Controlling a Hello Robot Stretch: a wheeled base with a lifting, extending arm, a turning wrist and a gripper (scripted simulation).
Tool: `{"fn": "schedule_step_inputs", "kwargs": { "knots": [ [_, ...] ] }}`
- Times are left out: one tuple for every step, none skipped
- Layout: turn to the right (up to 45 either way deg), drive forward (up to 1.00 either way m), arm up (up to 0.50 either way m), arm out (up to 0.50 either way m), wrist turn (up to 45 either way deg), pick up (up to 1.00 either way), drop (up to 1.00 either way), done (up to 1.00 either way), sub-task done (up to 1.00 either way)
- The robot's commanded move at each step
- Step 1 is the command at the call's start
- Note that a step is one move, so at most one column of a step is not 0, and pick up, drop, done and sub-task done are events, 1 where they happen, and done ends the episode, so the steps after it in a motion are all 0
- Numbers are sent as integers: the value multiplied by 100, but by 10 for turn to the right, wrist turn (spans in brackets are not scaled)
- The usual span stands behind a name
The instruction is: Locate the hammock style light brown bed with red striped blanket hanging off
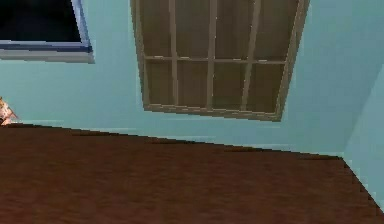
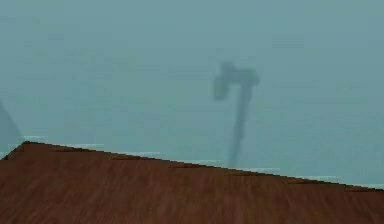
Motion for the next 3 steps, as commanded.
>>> {"fn": "schedule_step_inputs", "kwargs": {
  "knots": [
    [-270, 0, 0, 0, 0, 0, 0, 0, 0],
    [0, 100, 0, 0, 0, 0, 0, 0, 0],
    [-30, 0, 0, 0, 0, 0, 0, 0, 0]
  ]
}}
